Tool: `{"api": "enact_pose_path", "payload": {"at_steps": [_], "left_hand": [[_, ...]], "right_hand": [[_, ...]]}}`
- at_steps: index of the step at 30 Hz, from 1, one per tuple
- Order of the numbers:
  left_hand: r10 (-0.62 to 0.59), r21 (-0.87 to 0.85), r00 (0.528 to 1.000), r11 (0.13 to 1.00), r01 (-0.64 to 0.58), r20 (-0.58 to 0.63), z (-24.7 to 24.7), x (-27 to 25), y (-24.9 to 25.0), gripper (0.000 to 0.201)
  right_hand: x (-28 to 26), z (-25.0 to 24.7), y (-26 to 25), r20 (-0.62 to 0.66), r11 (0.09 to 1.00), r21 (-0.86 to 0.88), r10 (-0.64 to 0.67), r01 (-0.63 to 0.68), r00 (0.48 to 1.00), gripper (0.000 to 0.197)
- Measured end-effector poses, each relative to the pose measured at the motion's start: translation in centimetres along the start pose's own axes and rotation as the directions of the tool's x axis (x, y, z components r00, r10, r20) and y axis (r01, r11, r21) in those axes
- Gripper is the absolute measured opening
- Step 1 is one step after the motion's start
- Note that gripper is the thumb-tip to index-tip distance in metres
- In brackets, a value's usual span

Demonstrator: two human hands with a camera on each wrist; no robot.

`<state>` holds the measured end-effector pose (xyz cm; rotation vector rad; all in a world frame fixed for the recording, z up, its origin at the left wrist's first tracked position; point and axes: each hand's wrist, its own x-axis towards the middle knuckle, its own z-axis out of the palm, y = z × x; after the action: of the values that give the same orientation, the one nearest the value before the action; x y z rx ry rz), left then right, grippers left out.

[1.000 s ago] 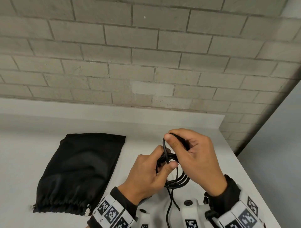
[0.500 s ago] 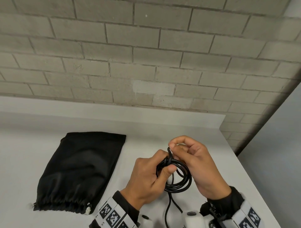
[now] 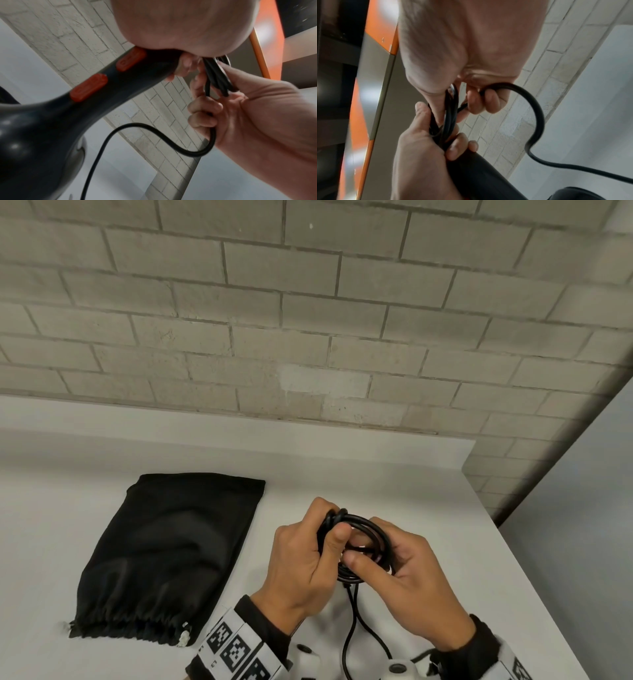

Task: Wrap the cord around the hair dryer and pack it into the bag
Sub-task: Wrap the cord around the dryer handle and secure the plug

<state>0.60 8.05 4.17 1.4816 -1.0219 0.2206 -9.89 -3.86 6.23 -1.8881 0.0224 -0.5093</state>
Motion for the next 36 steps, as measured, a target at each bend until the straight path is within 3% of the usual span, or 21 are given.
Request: {"api": "enact_pose_path", "payload": {"at_steps": [11,13,16,19,21,23,26,28,30,33,36], "left_hand": [[-0.067,-0.111,0.997,0.991,0.069,0.028,-0.1,0.0,0.9,0.035],[-0.07,-0.083,0.997,0.994,0.071,0.009,0.0,0.1,0.9,0.035],[-0.071,-0.03,0.997,0.997,0.071,-0.023,0.0,0.2,0.8,0.033],[-0.074,0.006,0.997,0.997,0.074,-0.038,0.1,0.1,0.7,0.033],[-0.077,0.01,0.996,0.997,0.078,-0.035,0.2,0.1,0.5,0.033],[-0.079,0.004,0.997,0.997,0.079,-0.027,0.2,0.2,0.4,0.033],[-0.077,0.001,0.997,0.997,0.077,-0.028,0.2,0.3,0.4,0.034],[-0.079,0.011,0.996,0.997,0.079,-0.049,0.1,0.4,0.3,0.034],[-0.082,0.023,0.994,0.996,0.084,-0.074,-0.1,0.6,0.1,0.033],[-0.062,0.053,0.995,0.996,0.066,-0.078,-0.1,0.6,0.1,0.03],[-0.04,0.064,0.996,0.997,0.045,-0.084,0.0,0.5,0.1,0.028]], "right_hand": [[1.0,-1.1,0.0,0.137,0.992,0.089,0.081,-0.094,0.987,0.006],[0.9,-0.5,0.2,0.083,0.993,0.077,0.079,-0.085,0.993,0.011],[0.4,0.8,0.5,-0.179,0.999,0.025,0.037,-0.033,0.983,0.035],[-0.2,2.0,0.6,-0.392,0.947,-0.297,-0.241,0.126,0.888,0.039],[-0.6,2.5,0.9,-0.4,0.836,-0.525,-0.407,0.159,0.821,0.029],[-0.8,2.8,1.1,-0.371,0.739,-0.666,-0.443,0.098,0.816,0.021],[-0.7,2.8,0.8,-0.307,0.632,-0.775,-0.393,0.012,0.867,0.024],[-0.8,2.9,0.5,-0.281,0.629,-0.777,-0.37,0.015,0.886,0.025],[-1.0,3.3,-0.3,-0.293,0.706,-0.708,-0.296,0.001,0.909,0.022],[-1.3,3.7,-1.6,-0.313,0.896,-0.414,0.027,-0.162,0.95,0.02],[-1.1,3.2,-2.8,-0.208,0.946,-0.153,0.251,-0.285,0.945,0.026]]}}
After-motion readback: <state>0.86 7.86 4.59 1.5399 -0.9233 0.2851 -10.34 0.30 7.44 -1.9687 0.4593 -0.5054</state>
